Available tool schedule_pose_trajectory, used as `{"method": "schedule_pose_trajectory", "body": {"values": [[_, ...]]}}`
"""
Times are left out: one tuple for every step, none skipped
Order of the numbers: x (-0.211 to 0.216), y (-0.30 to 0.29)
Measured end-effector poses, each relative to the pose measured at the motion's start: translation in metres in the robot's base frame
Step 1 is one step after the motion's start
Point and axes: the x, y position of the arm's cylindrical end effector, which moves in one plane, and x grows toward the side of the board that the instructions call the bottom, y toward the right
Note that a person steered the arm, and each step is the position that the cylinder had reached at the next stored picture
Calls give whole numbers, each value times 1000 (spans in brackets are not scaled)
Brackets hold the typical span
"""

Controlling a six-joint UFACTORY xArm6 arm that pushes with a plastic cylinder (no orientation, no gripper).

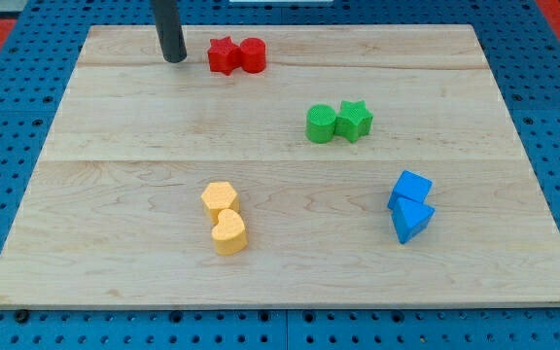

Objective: Push the red blocks to the top right to the board

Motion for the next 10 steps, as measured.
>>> {"method": "schedule_pose_trajectory", "body": {"values": [[0, 13], [0, 57], [0, 116], [0, 159], [0, 197], [-1, 231], [-1, 262], [6, 256], [18, 242], [18, 242]]}}
